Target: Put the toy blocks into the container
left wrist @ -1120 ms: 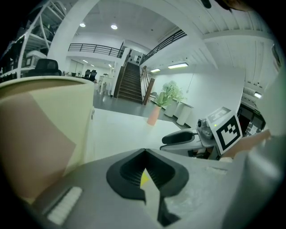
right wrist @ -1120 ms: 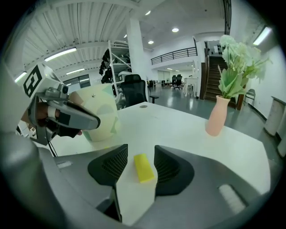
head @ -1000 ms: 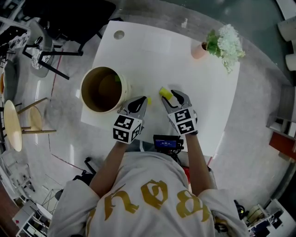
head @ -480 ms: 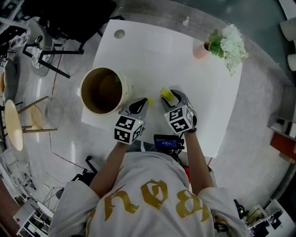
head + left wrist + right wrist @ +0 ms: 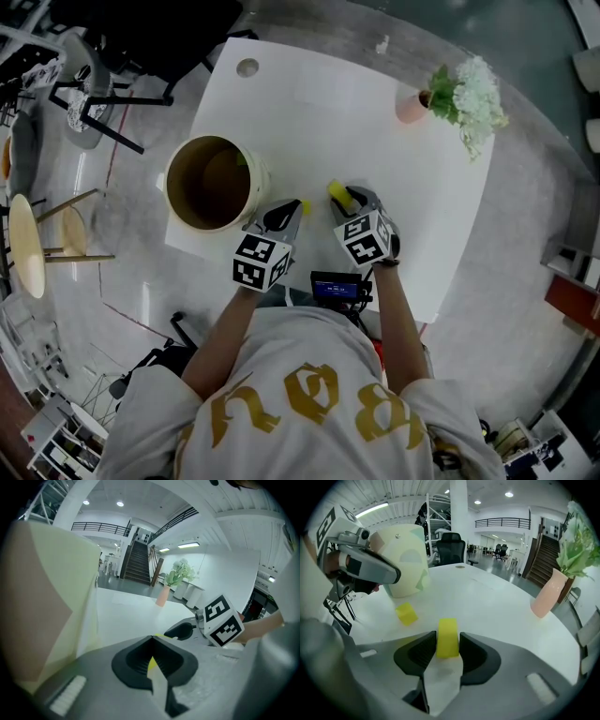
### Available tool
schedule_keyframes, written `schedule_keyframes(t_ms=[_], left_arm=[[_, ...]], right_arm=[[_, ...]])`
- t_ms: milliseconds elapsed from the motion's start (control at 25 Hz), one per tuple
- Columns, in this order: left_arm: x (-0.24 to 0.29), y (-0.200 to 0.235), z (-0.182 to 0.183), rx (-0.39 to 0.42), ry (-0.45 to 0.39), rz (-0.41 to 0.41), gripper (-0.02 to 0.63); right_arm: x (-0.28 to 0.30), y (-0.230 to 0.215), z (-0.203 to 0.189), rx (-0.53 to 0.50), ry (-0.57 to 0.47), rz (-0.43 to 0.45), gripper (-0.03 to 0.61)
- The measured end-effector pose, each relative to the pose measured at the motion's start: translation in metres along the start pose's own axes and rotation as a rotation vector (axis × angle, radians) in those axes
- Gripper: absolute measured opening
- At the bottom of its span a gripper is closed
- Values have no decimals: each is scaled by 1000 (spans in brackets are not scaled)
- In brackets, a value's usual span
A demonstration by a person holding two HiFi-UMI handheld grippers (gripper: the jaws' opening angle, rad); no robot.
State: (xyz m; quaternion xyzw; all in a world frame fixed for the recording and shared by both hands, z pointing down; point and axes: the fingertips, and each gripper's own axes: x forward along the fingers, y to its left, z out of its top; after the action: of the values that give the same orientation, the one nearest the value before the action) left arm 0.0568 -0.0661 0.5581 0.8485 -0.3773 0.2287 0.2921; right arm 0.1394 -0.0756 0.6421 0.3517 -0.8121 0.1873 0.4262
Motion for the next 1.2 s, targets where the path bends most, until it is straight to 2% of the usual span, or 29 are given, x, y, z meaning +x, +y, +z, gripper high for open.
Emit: schedule_keyframes(t_ms=[320,720,960,1200], left_arm=[[0,-1,2,-2,-3,6,0],[-3,0,2,-6,-11,4,0],[-3,-3,7,-1,-18,-12,0],[-10,-4,15,11,-43,-13,0]], right_arm=[[0,0,-1,35,22,16,173],[-1,-1,-4,110,1,17,172],[-10,-4,-1,207,-41,2,172],[-22,-9,4,256,-95,-32,172]])
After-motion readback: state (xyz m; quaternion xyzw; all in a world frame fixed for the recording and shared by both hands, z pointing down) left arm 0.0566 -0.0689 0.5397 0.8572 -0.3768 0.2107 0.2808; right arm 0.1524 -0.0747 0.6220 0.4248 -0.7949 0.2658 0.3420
